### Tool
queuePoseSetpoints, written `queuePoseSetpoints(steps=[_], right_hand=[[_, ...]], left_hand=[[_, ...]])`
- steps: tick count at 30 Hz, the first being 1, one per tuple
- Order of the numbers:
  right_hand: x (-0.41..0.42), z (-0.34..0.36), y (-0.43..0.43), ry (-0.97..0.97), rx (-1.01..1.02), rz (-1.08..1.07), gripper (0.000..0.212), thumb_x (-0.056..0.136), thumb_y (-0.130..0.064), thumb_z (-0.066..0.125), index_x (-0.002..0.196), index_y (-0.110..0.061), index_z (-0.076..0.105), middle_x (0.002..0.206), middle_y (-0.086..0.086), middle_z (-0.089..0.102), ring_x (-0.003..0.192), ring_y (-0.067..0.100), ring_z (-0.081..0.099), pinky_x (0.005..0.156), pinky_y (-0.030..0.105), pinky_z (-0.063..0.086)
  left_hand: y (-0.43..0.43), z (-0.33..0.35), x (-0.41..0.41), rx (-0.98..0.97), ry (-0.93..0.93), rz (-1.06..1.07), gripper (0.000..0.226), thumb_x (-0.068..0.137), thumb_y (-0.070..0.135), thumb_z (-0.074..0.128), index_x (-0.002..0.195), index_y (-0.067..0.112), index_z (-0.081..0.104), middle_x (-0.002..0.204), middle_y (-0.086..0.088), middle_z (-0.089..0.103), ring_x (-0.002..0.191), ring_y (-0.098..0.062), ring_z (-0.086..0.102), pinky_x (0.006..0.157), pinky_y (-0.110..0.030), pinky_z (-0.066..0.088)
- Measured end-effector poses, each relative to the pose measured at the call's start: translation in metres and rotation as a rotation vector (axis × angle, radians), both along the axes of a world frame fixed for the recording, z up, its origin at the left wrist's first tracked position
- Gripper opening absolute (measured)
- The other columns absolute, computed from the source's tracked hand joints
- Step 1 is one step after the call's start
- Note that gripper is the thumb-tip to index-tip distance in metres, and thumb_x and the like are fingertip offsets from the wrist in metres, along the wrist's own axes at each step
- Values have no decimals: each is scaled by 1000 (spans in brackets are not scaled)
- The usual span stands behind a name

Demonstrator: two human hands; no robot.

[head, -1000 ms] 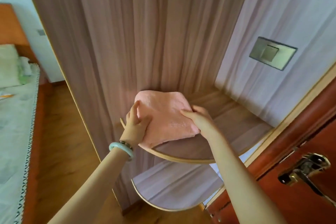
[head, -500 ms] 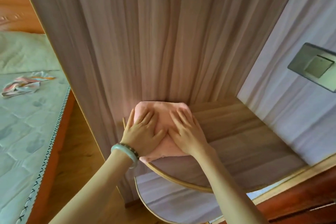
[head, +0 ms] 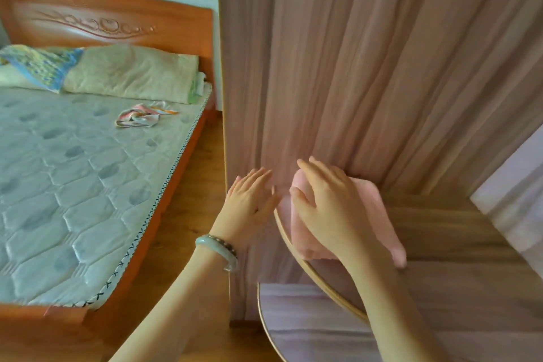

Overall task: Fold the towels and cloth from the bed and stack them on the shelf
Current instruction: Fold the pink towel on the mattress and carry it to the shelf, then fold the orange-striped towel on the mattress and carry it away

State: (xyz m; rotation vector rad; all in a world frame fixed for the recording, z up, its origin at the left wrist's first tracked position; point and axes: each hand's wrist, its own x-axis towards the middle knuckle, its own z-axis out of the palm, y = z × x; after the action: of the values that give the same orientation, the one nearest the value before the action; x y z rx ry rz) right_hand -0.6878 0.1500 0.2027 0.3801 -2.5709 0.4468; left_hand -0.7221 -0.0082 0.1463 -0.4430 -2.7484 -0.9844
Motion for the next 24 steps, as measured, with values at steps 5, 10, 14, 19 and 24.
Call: queuePoseSetpoints(steps=[5,10,14,19,24], right_hand=[[6,6,-107,-185,-200,359,50,90,-37,50,137,-20,48,140,-3,52,130,14,46,106,27,35],[-5,-8,-199,-295,-245,490,63,90,-37,59,146,-28,30,153,-9,31,140,7,28,112,24,25],[-18,-17,-262,-342,-337,551,76,87,-37,63,148,-32,18,155,-11,22,140,9,29,114,37,33],[-32,-28,-329,-358,-423,552,84,86,-36,65,148,-37,10,156,-10,20,140,8,28,112,42,36],[-51,-42,-367,-387,-440,506,86,86,-32,66,150,-34,8,154,-12,22,139,4,25,114,38,32]], left_hand=[[-115,12,30,153,120,236,61,90,56,39,143,26,39,151,3,38,141,-15,29,117,-42,24],[-237,16,57,250,225,389,49,92,44,51,138,34,40,146,6,42,135,-14,37,113,-40,31],[-311,14,64,320,232,414,72,83,39,59,146,28,27,150,3,37,136,-16,37,112,-40,31],[-375,8,58,314,187,362,83,80,55,64,147,40,17,152,3,35,138,-13,35,115,-43,28],[-417,-4,31,289,139,318,87,76,53,63,146,39,15,149,9,34,136,-10,36,113,-46,31]])
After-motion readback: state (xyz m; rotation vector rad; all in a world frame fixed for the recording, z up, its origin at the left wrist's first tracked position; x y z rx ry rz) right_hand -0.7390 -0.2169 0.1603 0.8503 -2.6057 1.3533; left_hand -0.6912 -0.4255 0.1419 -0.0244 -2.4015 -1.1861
